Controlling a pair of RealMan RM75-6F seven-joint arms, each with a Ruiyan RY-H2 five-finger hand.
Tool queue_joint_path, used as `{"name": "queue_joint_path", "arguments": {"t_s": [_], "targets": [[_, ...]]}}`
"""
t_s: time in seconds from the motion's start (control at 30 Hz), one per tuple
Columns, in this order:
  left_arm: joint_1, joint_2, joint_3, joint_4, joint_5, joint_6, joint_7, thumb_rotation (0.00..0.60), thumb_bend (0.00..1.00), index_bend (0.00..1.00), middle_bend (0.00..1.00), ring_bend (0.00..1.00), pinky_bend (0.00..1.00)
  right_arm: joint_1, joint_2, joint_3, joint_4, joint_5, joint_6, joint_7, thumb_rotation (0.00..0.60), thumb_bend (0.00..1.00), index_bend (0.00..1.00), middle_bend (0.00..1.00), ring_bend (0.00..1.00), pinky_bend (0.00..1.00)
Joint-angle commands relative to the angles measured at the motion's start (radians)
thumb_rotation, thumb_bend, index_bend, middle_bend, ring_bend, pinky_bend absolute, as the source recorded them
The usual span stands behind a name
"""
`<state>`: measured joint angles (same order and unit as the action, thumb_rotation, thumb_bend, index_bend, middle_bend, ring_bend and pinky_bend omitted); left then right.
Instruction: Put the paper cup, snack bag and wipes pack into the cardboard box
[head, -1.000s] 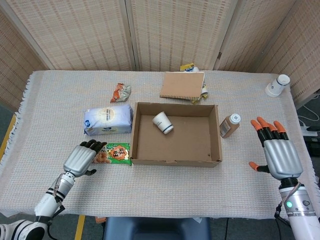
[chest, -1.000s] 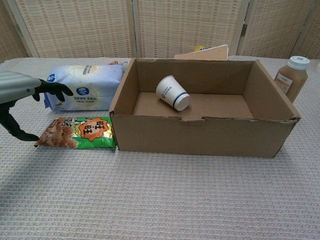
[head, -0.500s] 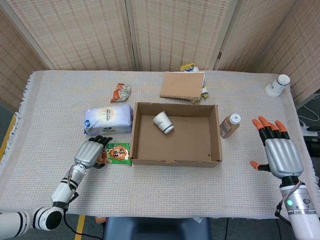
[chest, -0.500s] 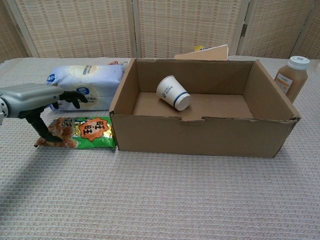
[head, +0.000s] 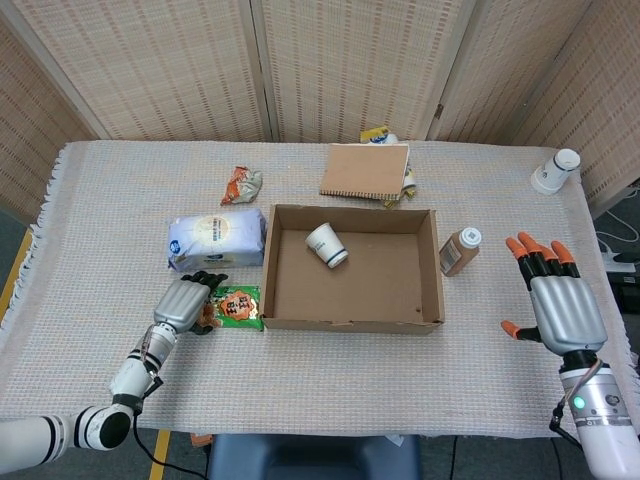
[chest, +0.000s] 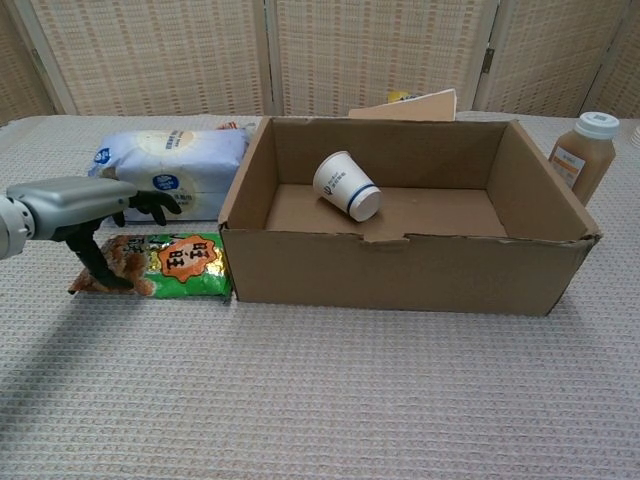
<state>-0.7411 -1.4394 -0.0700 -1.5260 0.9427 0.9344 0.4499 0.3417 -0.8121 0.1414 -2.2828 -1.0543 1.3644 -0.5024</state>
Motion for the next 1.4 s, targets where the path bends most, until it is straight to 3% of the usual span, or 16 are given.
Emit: {"name": "queue_joint_path", "arguments": {"t_s": [0.03,0.33,0.5,0.7,0.83,1.13,1.4], "targets": [[0.002,-0.01,0.001,0.015,-0.003,-0.01,-0.01,0.6,0.17,0.13,0.17,0.11,0.24,0.001,-0.001,0.0,0.001,0.002,0.0,-0.001,0.6,0.04,0.07,0.0,0.0,0.0],[-0.007,-0.066,-0.003,0.093,-0.024,-0.042,-0.014,0.6,0.17,0.15,0.21,0.16,0.28,0.005,-0.001,0.003,0.005,0.014,-0.002,0.002,0.6,0.04,0.07,0.0,0.0,0.0],[-0.009,-0.102,-0.011,0.133,-0.042,-0.049,-0.017,0.6,0.21,0.22,0.28,0.23,0.35,0.006,0.002,0.004,0.006,0.018,-0.003,0.007,0.6,0.04,0.07,0.0,0.0,0.0],[0.009,-0.135,-0.013,0.16,0.0,0.018,-0.014,0.6,0.33,0.6,0.72,0.62,0.78,0.005,0.005,0.003,0.006,0.015,-0.003,0.01,0.6,0.04,0.07,0.0,0.0,0.0],[0.022,-0.129,-0.015,0.161,0.042,0.044,-0.033,0.6,0.4,0.75,0.88,0.75,0.89,0.004,0.005,0.001,0.005,0.012,-0.001,0.01,0.6,0.04,0.07,0.0,0.0,0.0],[0.04,0.0,-0.022,0.028,0.094,0.104,0.017,0.6,0.45,0.82,0.96,0.82,0.94,0.002,0.006,0.001,0.001,0.006,0.004,0.012,0.6,0.04,0.07,0.0,0.0,0.0],[0.054,0.238,-0.066,-0.229,0.138,0.215,0.123,0.6,0.46,0.82,0.97,0.82,0.94,-0.002,0.01,-0.005,-0.009,-0.01,0.005,0.014,0.6,0.04,0.07,0.0,0.0,0.0]]}}
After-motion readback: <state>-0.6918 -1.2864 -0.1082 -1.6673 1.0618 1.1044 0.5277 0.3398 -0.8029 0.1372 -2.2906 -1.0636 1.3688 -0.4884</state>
